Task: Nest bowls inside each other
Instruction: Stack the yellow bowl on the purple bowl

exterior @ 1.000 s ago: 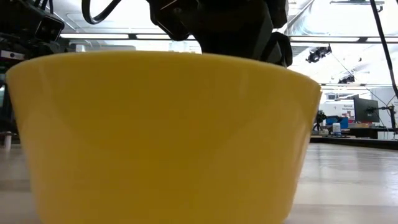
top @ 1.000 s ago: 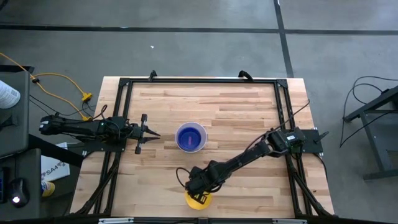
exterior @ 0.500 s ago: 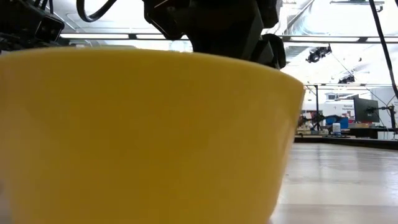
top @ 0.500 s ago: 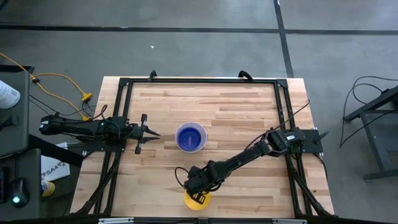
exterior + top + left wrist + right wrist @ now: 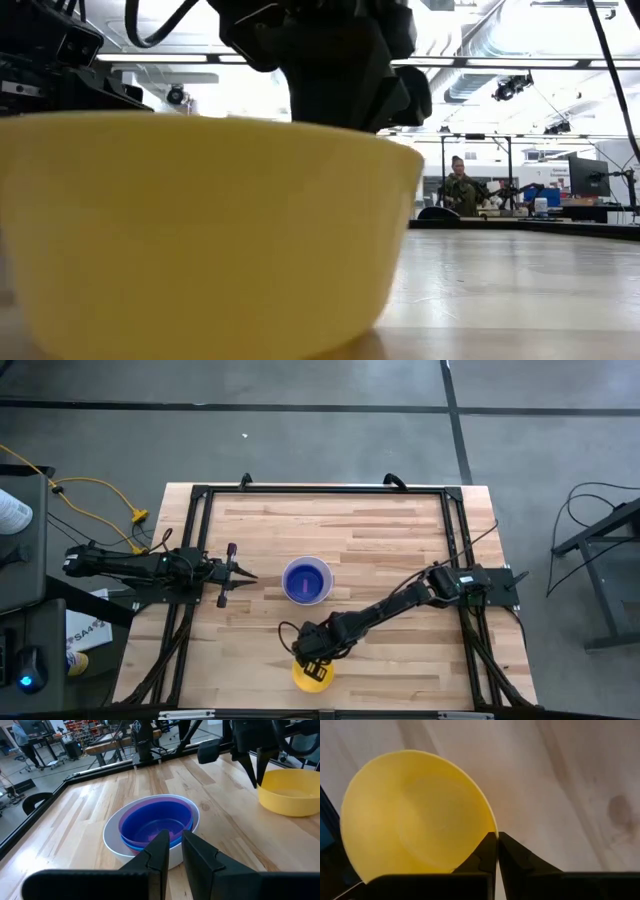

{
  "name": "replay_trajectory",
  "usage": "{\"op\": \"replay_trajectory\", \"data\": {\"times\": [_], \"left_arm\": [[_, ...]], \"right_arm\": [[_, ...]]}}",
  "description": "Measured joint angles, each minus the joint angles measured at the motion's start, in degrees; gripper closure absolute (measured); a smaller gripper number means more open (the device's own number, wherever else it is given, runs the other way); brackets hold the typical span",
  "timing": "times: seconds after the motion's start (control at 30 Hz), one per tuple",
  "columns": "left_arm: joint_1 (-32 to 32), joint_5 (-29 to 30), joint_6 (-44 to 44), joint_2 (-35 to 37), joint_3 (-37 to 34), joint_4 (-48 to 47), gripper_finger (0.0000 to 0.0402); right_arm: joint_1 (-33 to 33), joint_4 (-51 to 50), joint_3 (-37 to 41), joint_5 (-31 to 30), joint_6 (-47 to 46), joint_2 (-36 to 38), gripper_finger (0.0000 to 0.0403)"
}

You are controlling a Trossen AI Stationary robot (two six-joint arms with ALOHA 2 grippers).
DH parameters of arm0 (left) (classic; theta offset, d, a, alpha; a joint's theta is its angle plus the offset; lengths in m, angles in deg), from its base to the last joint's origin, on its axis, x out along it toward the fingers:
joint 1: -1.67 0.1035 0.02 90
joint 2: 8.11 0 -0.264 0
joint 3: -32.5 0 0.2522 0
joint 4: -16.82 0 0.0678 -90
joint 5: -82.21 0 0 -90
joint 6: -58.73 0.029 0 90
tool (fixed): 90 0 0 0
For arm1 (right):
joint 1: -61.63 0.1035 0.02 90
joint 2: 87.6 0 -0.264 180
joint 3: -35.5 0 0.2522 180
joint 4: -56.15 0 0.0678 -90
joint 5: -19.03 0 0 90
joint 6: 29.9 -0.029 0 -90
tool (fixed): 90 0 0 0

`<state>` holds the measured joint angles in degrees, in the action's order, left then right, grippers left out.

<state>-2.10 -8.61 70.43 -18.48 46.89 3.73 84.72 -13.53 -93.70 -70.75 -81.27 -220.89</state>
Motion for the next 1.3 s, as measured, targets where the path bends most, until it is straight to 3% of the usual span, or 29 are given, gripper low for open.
{"op": "replay_trajectory", "data": {"times": [0.67, 1.3], "left_arm": [[0.01, 0.0, -0.02, 0.0, 0.0, -0.01, 0.035], [0.0, 0.0, 0.0, 0.02, 0.0, 0.0, 0.035]], "right_arm": [[-3.85, -17.13, -16.81, -11.29, 9.29, 0.43, 0.0399], [-12.23, -16.29, -17.44, -14.05, 19.84, 2.61, 0.0399]]}}
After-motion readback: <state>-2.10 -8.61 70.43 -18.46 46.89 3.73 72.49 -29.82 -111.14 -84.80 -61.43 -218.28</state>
